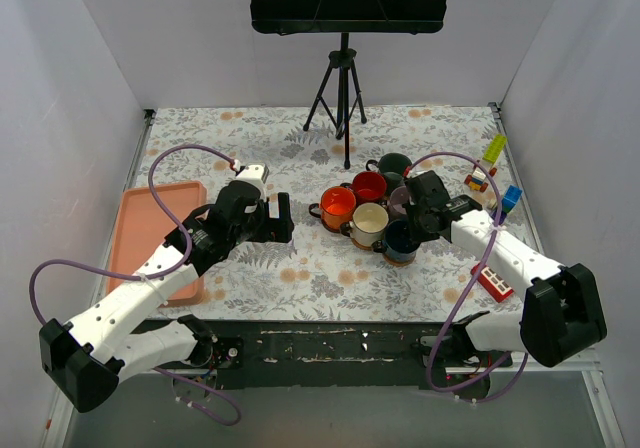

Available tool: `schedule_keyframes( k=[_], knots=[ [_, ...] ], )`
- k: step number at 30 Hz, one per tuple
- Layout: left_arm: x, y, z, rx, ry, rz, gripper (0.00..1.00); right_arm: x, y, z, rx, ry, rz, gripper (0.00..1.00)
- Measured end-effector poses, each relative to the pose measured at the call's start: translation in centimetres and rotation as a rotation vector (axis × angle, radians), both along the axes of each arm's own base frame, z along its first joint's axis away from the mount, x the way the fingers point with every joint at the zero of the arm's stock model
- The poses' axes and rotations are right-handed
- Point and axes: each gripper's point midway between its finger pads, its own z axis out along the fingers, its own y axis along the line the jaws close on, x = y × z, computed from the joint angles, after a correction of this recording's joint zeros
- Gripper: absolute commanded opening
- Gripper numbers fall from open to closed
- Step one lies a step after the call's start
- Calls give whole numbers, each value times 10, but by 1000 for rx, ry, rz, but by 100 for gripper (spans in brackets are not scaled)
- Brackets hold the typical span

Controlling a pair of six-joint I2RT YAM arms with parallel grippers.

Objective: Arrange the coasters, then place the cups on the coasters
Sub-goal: Place the cup on the coaster.

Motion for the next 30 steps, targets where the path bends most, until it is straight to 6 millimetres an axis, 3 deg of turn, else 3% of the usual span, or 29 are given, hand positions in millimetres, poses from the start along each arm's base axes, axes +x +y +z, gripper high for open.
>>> schedule_keyframes(
  k=[11, 25, 30],
  knots=[
    [0, 0, 0, 0, 0, 1, 98, 1, -1, -1, 1, -5, -4, 1],
    [1, 1, 0, 0, 1, 6, 98, 3, -4, 0, -15, -13, -13, 33],
    [1, 1, 0, 0, 1, 6, 98, 3, -4, 0, -17, -14, -13, 40]
  ],
)
